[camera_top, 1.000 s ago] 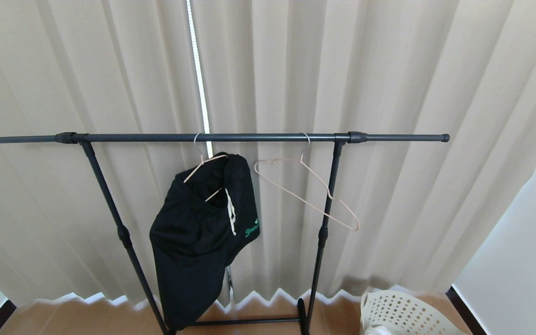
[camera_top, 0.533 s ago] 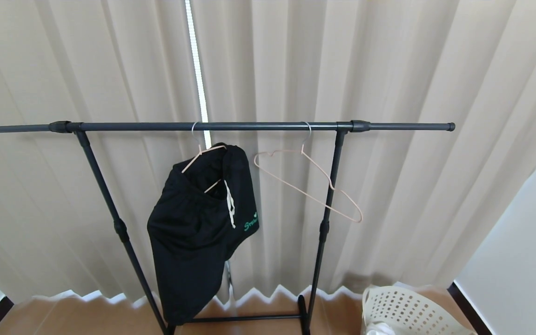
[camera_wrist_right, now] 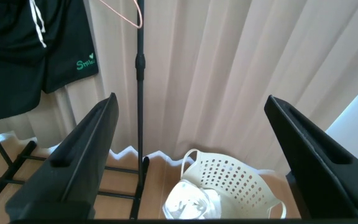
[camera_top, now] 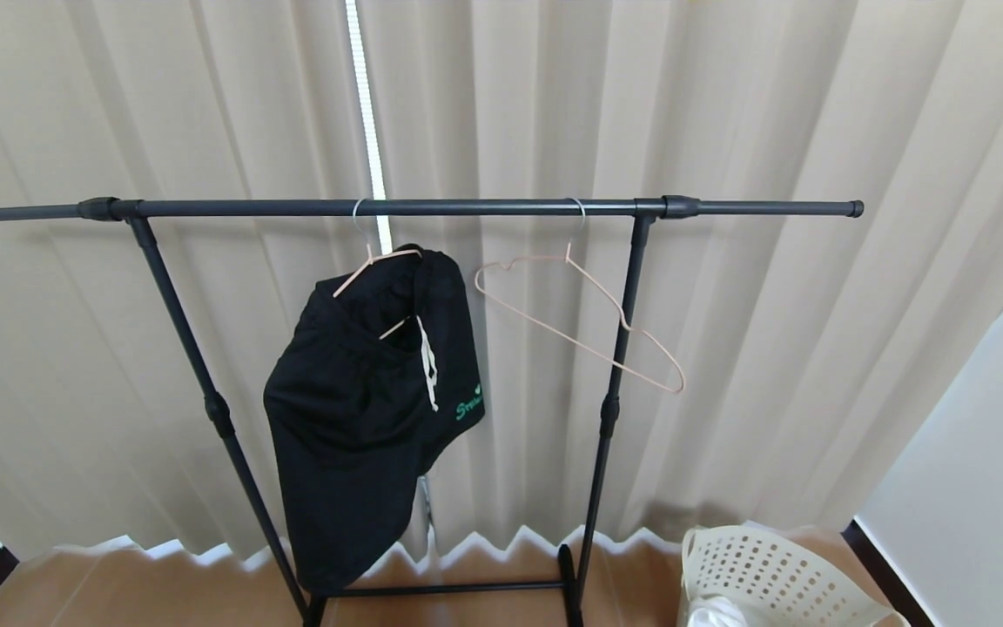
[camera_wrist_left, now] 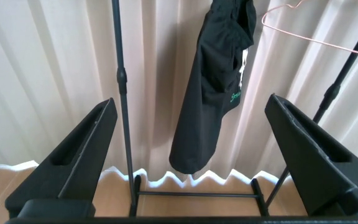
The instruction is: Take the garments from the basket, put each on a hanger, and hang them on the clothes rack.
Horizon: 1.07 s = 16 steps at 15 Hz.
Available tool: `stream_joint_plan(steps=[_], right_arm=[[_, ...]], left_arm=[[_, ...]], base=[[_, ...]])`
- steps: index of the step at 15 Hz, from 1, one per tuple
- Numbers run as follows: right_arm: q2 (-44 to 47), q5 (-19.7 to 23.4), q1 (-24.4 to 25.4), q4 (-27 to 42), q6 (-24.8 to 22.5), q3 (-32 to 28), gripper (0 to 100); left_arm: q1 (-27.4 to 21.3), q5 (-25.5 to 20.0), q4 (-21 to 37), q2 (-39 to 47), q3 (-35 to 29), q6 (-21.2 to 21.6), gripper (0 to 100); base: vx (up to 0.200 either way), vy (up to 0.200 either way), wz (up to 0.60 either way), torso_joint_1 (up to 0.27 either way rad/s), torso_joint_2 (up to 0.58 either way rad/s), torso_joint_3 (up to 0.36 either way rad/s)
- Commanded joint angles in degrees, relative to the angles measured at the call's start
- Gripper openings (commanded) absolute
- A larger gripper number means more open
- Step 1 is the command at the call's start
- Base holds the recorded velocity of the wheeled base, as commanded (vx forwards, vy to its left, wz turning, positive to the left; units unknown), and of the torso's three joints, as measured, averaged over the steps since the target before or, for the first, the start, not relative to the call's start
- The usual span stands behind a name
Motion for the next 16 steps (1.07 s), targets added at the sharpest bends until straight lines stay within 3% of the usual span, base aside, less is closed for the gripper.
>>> stream_joint_plan(steps=[1, 16], right_arm=[[0.07, 0.03, 0.02, -0.01, -0.02, 0.08, 100], [0.07, 0.03, 0.02, -0.01, -0.02, 0.00, 100]], left_arm=[[0.01, 0.02, -0.03, 0.10, 0.00, -0.02, 100], [0.01, 0.02, 0.05, 0.10, 0.00, -0.02, 100]], base=[[0.000, 0.000, 0.00, -0.149, 0.36, 0.203], [0.000, 0.000, 0.00, -0.194, 0.49, 0.296]])
